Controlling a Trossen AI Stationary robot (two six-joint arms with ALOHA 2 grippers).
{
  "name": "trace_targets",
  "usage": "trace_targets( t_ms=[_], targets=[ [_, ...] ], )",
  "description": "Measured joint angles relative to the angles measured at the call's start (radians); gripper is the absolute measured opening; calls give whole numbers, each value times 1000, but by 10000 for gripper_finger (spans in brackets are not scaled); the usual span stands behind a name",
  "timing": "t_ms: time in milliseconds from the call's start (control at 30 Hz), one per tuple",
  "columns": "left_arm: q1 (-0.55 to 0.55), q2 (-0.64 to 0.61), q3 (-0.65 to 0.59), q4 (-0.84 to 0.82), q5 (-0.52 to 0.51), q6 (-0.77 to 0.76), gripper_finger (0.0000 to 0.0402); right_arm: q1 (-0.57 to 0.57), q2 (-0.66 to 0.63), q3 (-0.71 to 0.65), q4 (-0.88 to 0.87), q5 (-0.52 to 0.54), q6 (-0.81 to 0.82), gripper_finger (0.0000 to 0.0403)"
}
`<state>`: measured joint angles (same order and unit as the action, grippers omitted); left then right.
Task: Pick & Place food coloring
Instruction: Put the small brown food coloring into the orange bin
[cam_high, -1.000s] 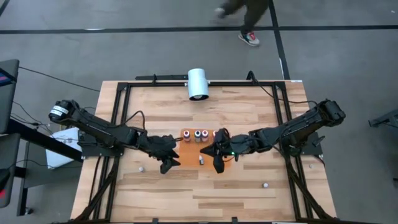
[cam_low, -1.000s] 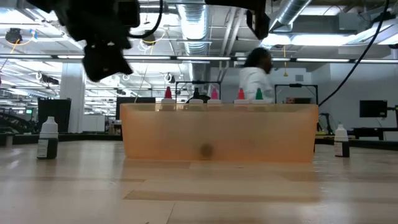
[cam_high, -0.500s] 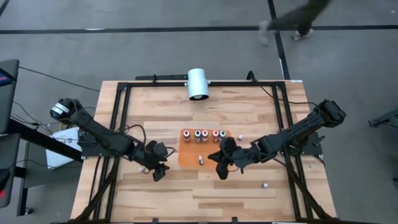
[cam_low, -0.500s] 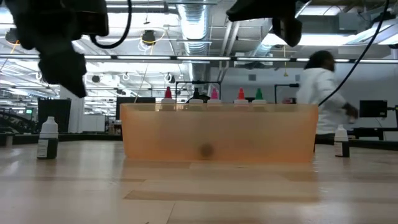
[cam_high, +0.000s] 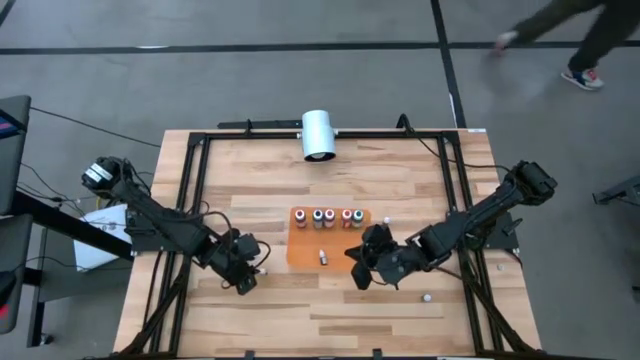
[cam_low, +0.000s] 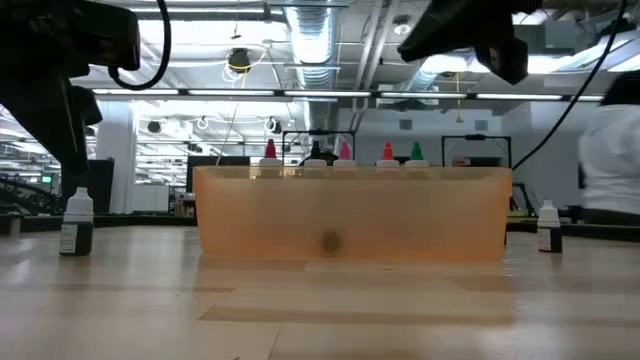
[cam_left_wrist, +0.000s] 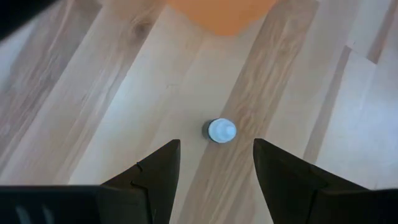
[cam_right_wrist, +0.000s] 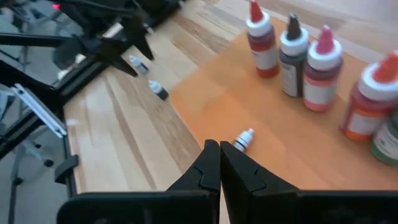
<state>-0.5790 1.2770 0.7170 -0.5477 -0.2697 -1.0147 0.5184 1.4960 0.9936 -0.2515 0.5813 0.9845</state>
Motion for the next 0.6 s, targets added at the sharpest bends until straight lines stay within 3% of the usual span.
trace_targets(
  t_ms=[333, 600],
  targets=[
    [-25, -16, 0, -45, -81, 9, 194, -3, -13, 0, -192, 31, 137, 0],
    [2, -149, 0, -124, -183, 94, 194, -2, -102, 0, -310, 73, 151, 0]
  ],
)
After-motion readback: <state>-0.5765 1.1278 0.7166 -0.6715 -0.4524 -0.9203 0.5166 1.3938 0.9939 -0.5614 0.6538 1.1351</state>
